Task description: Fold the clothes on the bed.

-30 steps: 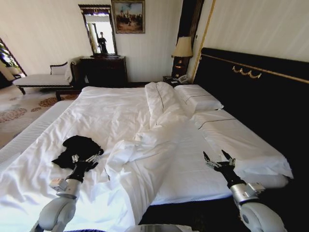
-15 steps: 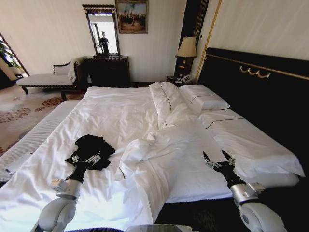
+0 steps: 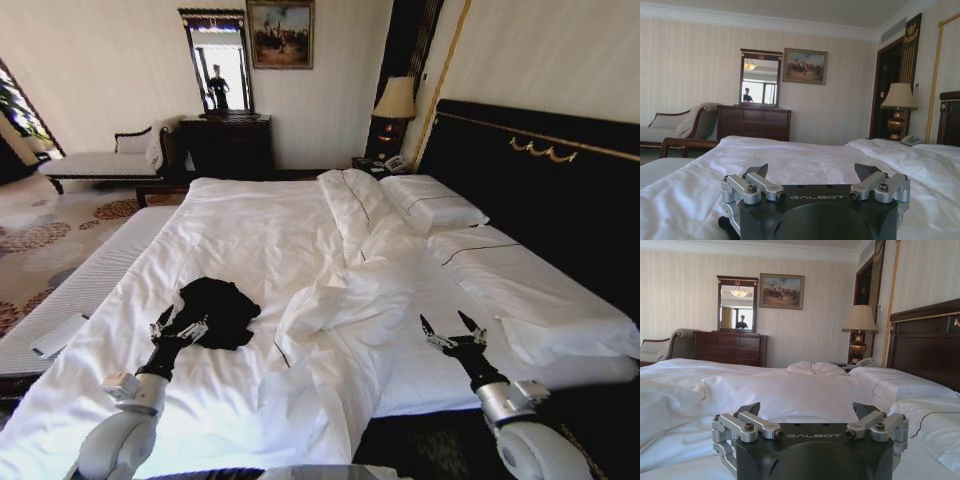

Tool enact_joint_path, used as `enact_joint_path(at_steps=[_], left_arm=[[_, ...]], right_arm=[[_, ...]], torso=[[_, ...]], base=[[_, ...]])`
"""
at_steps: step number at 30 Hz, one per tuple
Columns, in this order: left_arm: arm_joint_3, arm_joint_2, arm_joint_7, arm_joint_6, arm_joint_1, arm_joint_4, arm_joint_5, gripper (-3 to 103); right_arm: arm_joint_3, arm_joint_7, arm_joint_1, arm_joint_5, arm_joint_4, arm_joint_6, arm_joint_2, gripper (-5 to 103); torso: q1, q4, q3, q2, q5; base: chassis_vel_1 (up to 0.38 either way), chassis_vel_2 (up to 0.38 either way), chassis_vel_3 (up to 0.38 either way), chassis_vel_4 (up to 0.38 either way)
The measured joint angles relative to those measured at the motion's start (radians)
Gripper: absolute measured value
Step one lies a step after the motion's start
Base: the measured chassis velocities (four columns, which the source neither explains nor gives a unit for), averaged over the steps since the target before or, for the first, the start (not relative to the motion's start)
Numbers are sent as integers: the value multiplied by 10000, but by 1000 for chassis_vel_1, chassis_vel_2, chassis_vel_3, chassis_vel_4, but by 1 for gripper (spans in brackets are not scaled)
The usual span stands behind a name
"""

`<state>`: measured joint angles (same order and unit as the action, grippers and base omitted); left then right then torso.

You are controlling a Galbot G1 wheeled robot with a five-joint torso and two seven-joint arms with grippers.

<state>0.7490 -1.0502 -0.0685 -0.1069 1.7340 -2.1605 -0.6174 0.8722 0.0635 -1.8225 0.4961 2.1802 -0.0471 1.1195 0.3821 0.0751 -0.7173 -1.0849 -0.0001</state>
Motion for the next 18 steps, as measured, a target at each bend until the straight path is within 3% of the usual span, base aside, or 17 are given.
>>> enact_joint_path(at_steps=[9, 18], left_arm=[[0, -8, -3, 5, 3, -4, 2, 97], [18, -34, -2, 6, 18, -9, -1, 103]], right_arm=[[-24, 1, -22, -21, 0, -1, 52, 100], [-105, 9, -86, -69, 92, -19, 55, 100]], torso=[[0, 2, 0, 0, 0], [-1, 1, 0, 0, 0]], base=[[114, 121, -113, -122], [105, 105, -111, -110]])
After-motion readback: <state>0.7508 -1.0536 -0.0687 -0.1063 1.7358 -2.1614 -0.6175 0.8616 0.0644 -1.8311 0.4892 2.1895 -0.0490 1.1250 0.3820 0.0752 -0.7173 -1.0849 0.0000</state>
